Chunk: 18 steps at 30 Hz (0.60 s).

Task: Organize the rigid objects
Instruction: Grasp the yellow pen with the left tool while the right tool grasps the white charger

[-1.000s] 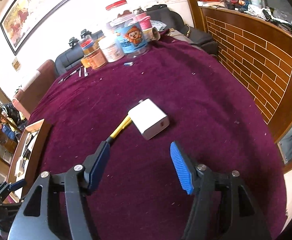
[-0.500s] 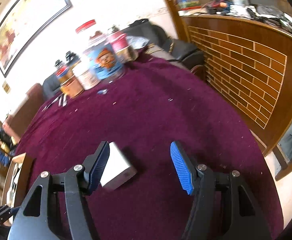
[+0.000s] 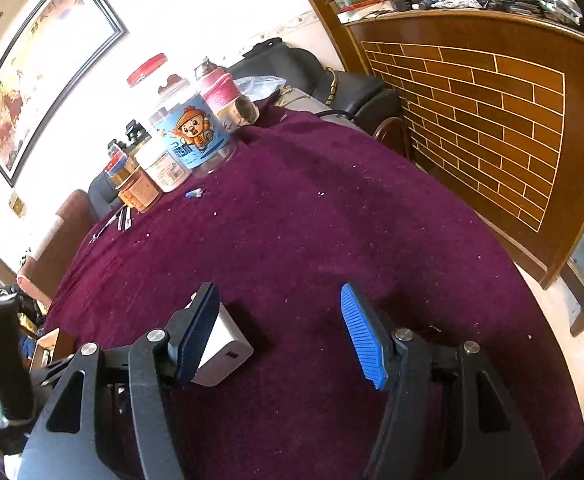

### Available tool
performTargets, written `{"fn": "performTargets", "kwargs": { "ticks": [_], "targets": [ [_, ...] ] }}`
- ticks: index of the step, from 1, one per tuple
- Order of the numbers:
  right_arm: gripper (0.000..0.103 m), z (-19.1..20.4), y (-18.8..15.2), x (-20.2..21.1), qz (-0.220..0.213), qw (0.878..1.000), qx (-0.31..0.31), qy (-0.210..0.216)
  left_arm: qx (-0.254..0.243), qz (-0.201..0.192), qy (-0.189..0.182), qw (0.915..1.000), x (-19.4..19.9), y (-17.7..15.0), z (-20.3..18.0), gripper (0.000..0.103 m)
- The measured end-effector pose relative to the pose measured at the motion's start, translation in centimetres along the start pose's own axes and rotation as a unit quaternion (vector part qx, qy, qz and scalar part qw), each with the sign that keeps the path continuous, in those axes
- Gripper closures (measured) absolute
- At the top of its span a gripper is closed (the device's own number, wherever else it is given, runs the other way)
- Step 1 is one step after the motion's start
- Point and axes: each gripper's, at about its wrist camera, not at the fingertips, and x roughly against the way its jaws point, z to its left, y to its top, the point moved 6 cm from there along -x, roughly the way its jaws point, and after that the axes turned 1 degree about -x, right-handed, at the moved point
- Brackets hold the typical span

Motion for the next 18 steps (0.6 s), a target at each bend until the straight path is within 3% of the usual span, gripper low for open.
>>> {"fn": "performTargets", "kwargs": {
  "ticks": [2,4,5,11,18],
  "targets": [
    [0.041,0.0,-0.1,-0.1,0.002,1.0,0.0,0.002,-0.014,-0.014,0.003,0.9998,-0.3,0.4,-0.5,0.056],
    [0.041,0.0,-0.1,-0.3,0.007,1.0,0.0,0.004,-0.026,-0.021,-0.014,0.9993,-0.2,0.5,-1.2,0.089],
    [0.041,0.0,-0.2,-0.4,0.009,1.0,0.0,0.005,-0.029,-0.02,-0.015,0.9993,-0.1,0.5,-1.4,0.098],
    [0.041,0.5,-0.8,-1.0,0.027,0.999,0.007,0.015,0.005,-0.02,-0.04,0.999,0.8,0.0,-0.2,0.098],
    [0.04,2.4,-1.8,-1.8,0.055,0.997,0.048,0.015,0.064,-0.044,-0.076,0.9941,5.2,-2.1,3.2,0.098]
  ]
}}
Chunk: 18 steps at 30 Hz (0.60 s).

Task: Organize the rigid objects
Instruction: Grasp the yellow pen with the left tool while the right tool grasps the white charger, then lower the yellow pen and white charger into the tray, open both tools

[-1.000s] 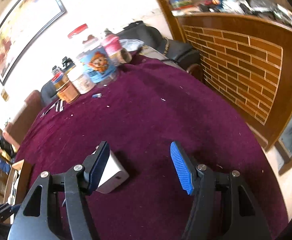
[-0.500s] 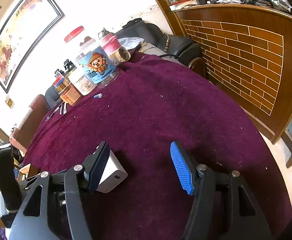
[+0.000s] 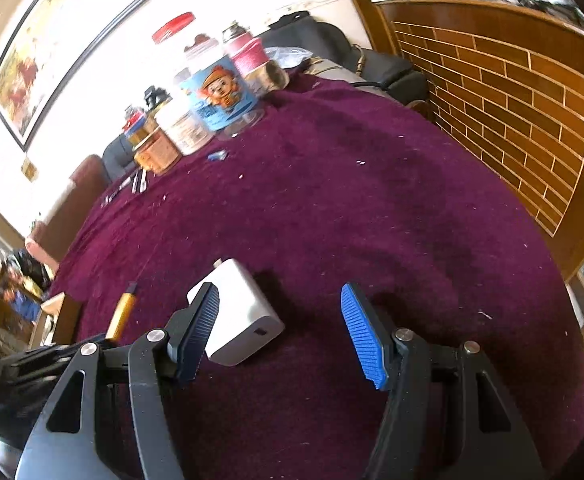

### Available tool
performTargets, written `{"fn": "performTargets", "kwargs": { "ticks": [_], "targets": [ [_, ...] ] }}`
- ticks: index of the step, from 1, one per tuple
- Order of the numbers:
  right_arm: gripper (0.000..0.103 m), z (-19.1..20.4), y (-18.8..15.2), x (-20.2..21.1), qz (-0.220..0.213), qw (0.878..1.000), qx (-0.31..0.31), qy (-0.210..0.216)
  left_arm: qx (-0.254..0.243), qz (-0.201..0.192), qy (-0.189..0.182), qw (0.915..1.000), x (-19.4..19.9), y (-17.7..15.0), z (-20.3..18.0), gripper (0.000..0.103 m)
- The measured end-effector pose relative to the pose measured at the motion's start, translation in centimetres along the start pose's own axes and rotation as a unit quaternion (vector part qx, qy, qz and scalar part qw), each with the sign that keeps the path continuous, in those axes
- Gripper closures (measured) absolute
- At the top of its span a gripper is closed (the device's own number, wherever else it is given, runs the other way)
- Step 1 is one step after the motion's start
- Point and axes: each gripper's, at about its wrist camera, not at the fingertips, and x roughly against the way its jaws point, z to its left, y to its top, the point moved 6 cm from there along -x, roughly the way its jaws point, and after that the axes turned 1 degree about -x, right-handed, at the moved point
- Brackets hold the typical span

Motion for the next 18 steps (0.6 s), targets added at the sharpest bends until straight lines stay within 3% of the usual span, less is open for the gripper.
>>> {"fn": "performTargets", "kwargs": {
  "ticks": [6,10,15,17,18],
  "targets": [
    [0.04,2.6,0.3,-1.0,0.034,0.995,0.074,-0.049,0.03,-0.026,-0.029,0.9988,5.0,-1.5,2.0,0.098],
    [0.038,4.6,0.0,-2.9,0.089,0.984,0.143,-0.053,0.061,-0.047,-0.036,0.9964,8.4,-2.7,4.8,0.097],
    [0.036,6.2,-1.5,-6.1,0.142,0.959,0.228,-0.09,0.111,-0.079,-0.009,0.9906,13.0,-5.0,10.0,0.097],
    [0.038,6.5,-1.2,-6.4,0.13,0.96,0.229,-0.096,0.133,-0.089,0.006,0.9871,14.5,-6.2,12.0,0.097],
    [0.047,6.4,-1.1,-6.4,0.131,0.962,0.22,-0.095,0.145,-0.093,0.018,0.9848,15.5,-7.1,13.3,0.097]
  ]
}}
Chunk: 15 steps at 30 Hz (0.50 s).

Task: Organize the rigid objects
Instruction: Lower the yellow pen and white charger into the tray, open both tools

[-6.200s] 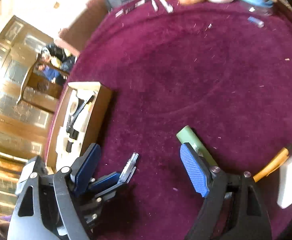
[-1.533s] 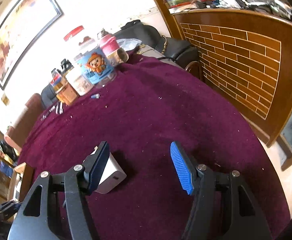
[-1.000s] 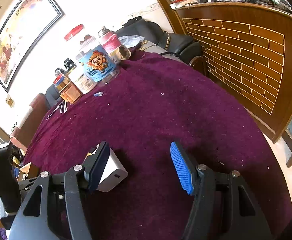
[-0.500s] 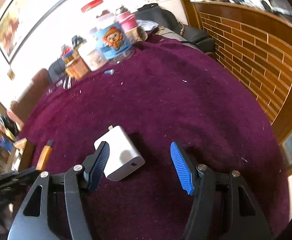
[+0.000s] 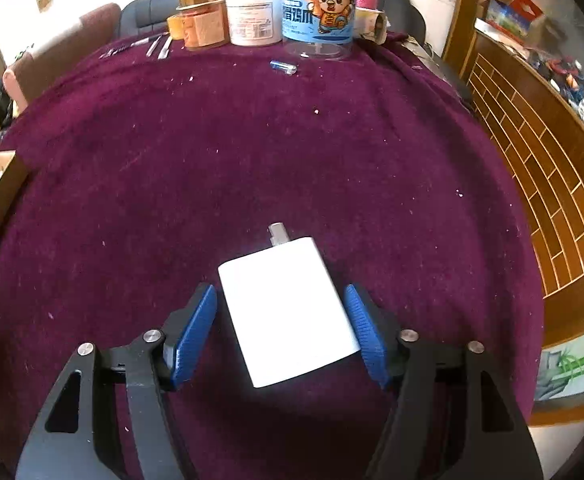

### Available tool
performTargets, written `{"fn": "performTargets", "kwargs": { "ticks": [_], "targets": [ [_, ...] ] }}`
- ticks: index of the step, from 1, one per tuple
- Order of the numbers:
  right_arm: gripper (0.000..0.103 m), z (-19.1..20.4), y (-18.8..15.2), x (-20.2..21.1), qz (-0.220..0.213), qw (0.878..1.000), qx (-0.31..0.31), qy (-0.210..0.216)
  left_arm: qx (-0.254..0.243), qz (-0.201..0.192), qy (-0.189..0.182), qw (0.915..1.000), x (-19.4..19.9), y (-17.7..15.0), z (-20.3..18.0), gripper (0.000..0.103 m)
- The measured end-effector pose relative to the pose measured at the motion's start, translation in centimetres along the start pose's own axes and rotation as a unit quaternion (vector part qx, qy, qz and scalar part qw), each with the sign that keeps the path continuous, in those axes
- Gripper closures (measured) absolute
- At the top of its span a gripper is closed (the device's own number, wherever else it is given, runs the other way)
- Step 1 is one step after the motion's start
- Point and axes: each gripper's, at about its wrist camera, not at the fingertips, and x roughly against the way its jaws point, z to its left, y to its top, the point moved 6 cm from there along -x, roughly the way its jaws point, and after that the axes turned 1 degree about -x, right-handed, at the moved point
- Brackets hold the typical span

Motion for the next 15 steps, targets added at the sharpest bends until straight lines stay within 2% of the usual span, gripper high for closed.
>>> {"fn": "performTargets", "kwargs": {
  "ticks": [3,6,10,15],
  "targets": [
    [0.056,-0.2,-0.2,0.3,0.003,1.0,-0.027,0.004,0.029,-0.015,0.032,0.999,2.1,-0.8,4.0,0.097],
    [0.058,-0.1,-0.5,0.9,0.007,0.998,-0.059,0.024,0.058,-0.019,0.075,0.9953,3.3,-2.2,8.5,0.097],
    [0.059,1.3,-0.7,2.7,0.003,0.991,-0.101,0.085,0.094,-0.014,0.125,0.9875,4.1,-4.2,13.4,0.097],
    [0.059,6.6,-0.4,5.3,-0.007,0.982,-0.097,0.159,0.133,0.018,0.148,0.98,2.8,-6.4,17.4,0.097]
  ]
}}
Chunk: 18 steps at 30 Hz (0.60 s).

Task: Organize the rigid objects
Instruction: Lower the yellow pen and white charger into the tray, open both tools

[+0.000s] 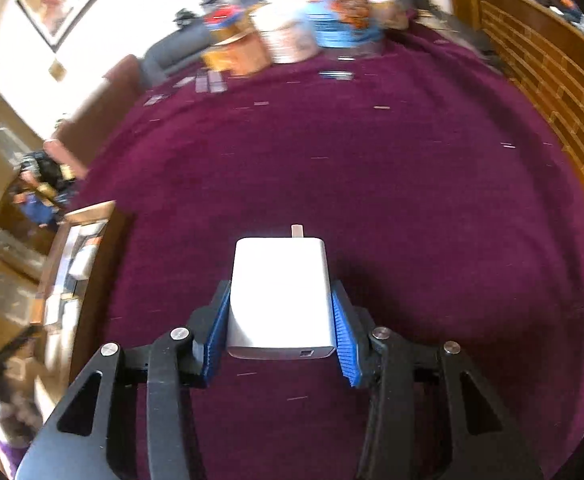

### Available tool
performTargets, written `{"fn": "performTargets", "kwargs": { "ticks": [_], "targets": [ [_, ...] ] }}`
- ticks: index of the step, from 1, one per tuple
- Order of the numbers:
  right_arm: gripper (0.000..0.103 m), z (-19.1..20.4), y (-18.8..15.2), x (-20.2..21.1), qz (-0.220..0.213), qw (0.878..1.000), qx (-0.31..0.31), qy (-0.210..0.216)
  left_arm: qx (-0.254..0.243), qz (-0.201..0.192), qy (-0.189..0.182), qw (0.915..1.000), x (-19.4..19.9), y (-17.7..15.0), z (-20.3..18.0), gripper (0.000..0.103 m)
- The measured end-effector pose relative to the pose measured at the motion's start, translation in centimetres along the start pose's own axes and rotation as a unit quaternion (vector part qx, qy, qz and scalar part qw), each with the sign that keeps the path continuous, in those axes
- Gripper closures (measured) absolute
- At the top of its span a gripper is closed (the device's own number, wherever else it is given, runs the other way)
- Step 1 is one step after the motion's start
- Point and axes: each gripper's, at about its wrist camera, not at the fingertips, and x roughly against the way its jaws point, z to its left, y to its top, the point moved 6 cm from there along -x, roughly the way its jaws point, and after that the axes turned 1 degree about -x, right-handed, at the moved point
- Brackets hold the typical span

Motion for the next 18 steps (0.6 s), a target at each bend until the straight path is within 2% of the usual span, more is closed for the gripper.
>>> {"fn": "performTargets", "kwargs": {
  "ticks": [5,9,12,14,16,18],
  "targets": [
    [0.058,7.7,-1.3,-0.9,0.02,0.997,0.032,0.069,0.006,0.04,0.013,0.9991,-1.8,-1.4,1.2,0.097],
    [0.058,14.4,-3.2,-2.4,0.052,0.989,0.066,0.121,-0.019,0.052,0.034,0.9979,-1.5,-2.1,0.8,0.095],
    [0.058,19.5,-4.8,-4.1,0.082,0.98,0.096,0.154,-0.034,0.053,0.035,0.9974,-0.9,-2.3,0.4,0.093],
    [0.058,22.7,-5.9,-5.5,0.102,0.974,0.117,0.167,-0.026,0.044,0.015,0.9986,0.1,-2.3,0.4,0.084],
    [0.058,25.3,-7.1,-6.9,0.117,0.969,0.139,0.169,-0.014,0.024,0.004,0.9996,1.3,-2.1,0.7,0.062],
    [0.058,28.0,-8.5,-8.5,0.132,0.963,0.164,0.168,-0.006,-0.006,0.002,1.0,2.9,-1.7,1.2,0.059]
  ]
}}
